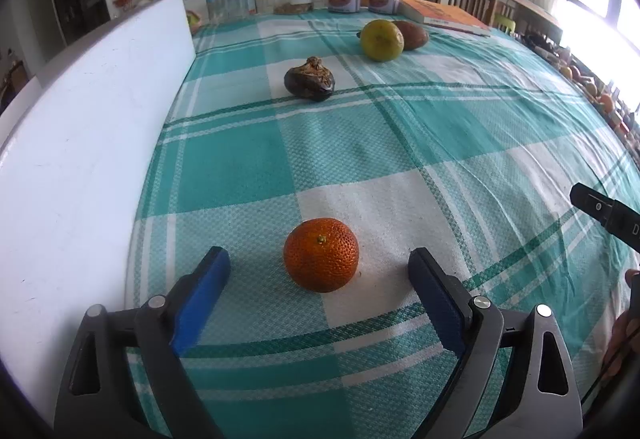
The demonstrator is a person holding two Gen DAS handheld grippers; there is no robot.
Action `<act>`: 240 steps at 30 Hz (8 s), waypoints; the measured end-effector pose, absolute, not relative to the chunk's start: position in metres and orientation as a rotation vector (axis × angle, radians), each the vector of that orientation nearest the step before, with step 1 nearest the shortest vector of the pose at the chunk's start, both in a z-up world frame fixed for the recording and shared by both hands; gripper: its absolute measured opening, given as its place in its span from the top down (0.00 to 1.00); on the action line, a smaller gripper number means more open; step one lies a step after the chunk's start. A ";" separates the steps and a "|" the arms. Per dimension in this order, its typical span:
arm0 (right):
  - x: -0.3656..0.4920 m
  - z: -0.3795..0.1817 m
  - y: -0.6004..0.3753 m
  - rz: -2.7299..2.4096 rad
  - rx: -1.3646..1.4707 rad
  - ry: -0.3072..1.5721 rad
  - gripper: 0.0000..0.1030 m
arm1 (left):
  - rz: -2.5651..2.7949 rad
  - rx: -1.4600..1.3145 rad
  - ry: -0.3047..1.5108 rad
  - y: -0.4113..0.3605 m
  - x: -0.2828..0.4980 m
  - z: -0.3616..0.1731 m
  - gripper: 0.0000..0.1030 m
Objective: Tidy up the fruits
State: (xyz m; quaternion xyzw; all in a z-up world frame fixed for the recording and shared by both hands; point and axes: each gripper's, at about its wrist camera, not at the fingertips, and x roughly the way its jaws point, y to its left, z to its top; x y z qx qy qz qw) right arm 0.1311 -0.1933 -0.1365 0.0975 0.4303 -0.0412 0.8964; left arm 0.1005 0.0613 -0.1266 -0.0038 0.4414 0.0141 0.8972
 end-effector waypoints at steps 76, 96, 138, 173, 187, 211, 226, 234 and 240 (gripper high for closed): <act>0.146 -0.125 -0.183 0.265 0.118 0.891 0.27 | 0.030 -0.007 0.916 0.061 0.101 -0.128 0.08; 0.146 -0.125 -0.177 0.260 0.076 0.880 0.18 | -0.070 -0.034 0.933 0.059 0.093 -0.118 0.44; 0.071 -0.008 0.146 0.971 -0.067 0.797 0.21 | 0.394 -0.365 0.841 0.317 -0.010 -0.015 0.28; 0.138 -0.135 -0.192 -0.051 0.209 0.895 0.00 | 0.063 -0.027 0.930 0.033 0.154 -0.130 0.01; 0.137 -0.135 -0.194 -0.045 0.221 0.890 0.00 | 0.063 -0.026 0.931 0.033 0.153 -0.129 0.01; 0.138 -0.135 -0.191 -0.053 0.203 0.899 0.00 | 0.063 -0.026 0.931 0.033 0.153 -0.129 0.01; 0.137 -0.134 -0.194 -0.043 0.227 0.888 0.00 | 0.063 -0.026 0.931 0.033 0.153 -0.129 0.01; 0.138 -0.135 -0.192 -0.055 0.204 0.899 0.00 | 0.063 -0.026 0.931 0.033 0.153 -0.129 0.01; 0.138 -0.134 -0.194 -0.044 0.226 0.890 0.00 | 0.063 -0.026 0.931 0.033 0.153 -0.129 0.01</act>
